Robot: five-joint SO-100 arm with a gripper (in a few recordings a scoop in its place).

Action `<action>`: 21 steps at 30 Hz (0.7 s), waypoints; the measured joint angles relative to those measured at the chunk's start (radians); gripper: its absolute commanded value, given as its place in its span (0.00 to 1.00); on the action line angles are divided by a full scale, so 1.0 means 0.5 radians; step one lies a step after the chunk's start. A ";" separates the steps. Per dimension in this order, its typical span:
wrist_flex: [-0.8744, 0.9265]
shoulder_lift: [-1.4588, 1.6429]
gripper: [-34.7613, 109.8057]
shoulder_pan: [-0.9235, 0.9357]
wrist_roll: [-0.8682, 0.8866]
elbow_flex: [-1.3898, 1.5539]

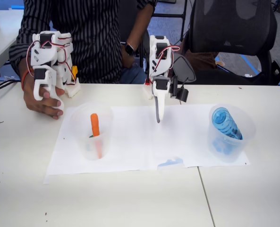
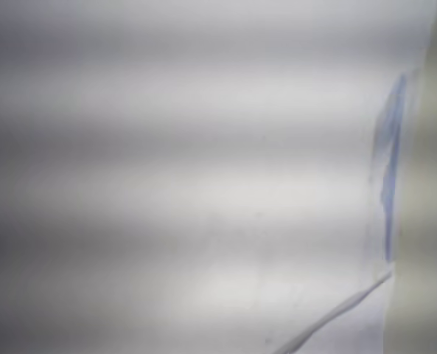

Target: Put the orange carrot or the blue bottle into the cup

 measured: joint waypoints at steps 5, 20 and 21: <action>0.000 0.000 0.34 0.000 0.025 0.000; 0.000 0.000 0.33 -0.009 0.055 0.000; 0.000 0.000 0.33 -0.009 0.055 0.000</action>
